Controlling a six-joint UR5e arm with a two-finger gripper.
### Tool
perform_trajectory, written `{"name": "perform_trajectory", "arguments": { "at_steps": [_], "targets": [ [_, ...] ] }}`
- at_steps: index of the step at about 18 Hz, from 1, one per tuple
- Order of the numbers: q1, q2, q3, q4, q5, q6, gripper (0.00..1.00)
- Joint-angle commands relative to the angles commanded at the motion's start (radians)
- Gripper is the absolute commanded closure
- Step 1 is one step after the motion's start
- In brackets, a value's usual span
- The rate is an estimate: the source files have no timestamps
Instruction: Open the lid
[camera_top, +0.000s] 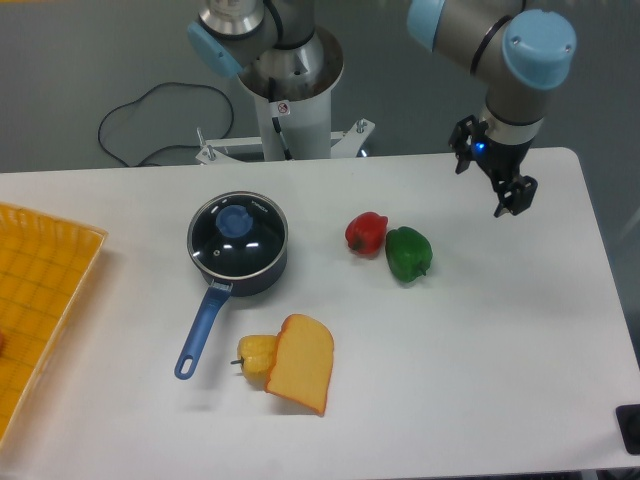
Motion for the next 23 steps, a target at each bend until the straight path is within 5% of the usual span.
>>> {"name": "perform_trajectory", "arguments": {
  "at_steps": [3, 10, 23],
  "targets": [
    [-0.040, -0.008, -0.023, -0.002, 0.000, -0.023, 0.00],
    [-0.162, -0.008, 0.003, 0.025, -0.026, -0.356, 0.00],
    [-0.403, 0.011, -0.012, 0.014, 0.006, -0.557, 0.00]
  ]
}}
